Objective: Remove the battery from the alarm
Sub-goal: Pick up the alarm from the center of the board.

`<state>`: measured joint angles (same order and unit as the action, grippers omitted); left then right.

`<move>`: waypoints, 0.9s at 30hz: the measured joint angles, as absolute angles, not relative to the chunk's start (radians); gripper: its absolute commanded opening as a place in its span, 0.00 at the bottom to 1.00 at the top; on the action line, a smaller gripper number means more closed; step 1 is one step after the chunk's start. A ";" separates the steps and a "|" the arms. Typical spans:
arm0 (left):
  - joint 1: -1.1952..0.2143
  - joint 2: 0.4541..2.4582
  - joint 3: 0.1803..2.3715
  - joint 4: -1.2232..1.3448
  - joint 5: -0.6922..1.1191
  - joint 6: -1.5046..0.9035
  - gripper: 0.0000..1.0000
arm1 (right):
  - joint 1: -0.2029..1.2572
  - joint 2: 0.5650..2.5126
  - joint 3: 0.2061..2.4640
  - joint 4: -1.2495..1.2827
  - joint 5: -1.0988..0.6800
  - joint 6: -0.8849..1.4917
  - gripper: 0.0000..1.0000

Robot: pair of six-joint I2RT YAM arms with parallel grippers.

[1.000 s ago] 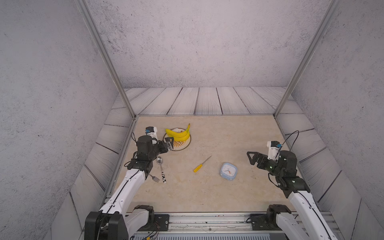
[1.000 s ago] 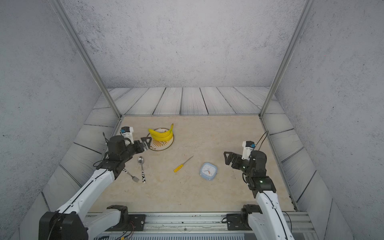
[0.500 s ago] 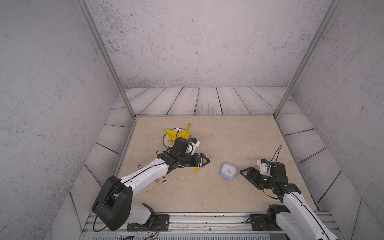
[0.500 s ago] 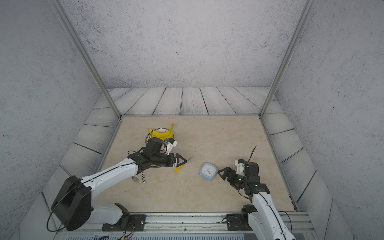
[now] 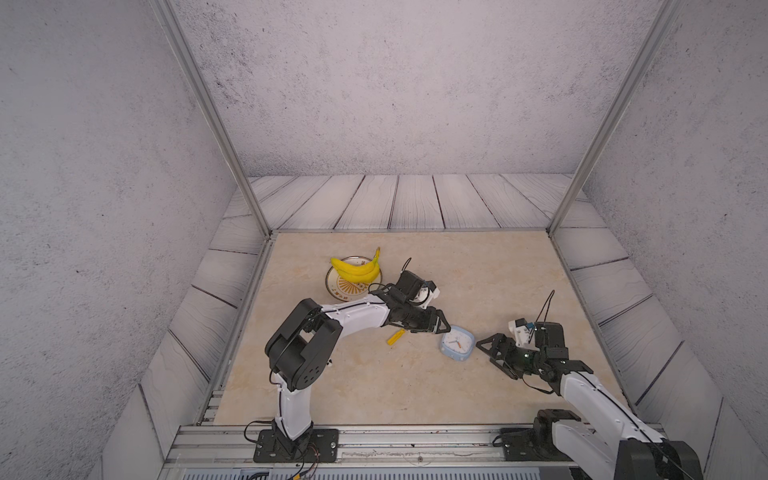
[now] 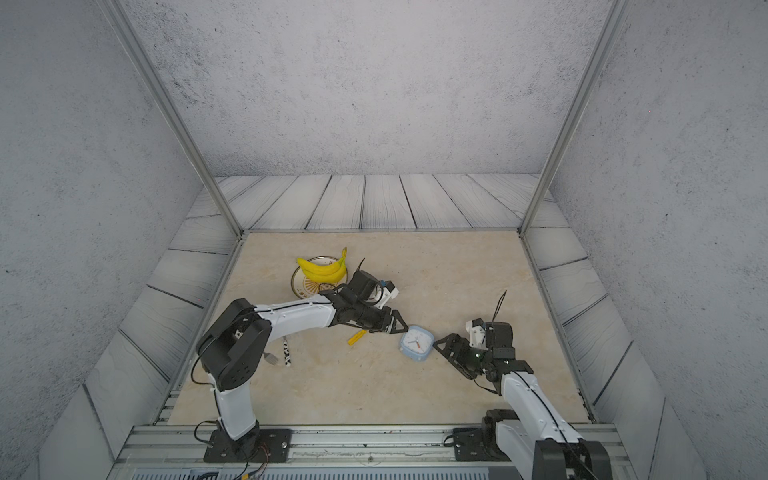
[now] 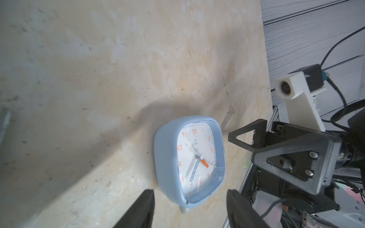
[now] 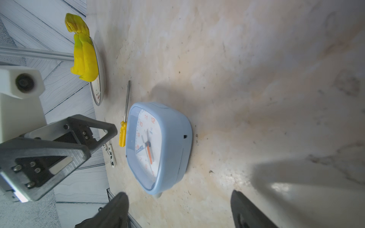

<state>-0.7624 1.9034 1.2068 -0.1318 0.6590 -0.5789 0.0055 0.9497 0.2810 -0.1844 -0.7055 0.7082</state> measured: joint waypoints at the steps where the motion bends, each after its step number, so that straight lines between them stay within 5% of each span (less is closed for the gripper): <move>1: -0.762 1.915 1.211 -0.134 0.659 -0.577 0.60 | 0.006 0.956 0.279 -0.175 -0.706 0.709 0.84; 27: -0.765 1.998 1.190 -0.076 0.708 -0.633 0.35 | 0.027 1.180 0.262 0.075 -0.778 0.772 0.79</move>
<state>-0.7650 1.9980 1.1900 -0.0757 0.7078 -0.6334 0.0273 1.1801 0.2615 0.0750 -0.7784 0.7719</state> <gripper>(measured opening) 0.355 0.791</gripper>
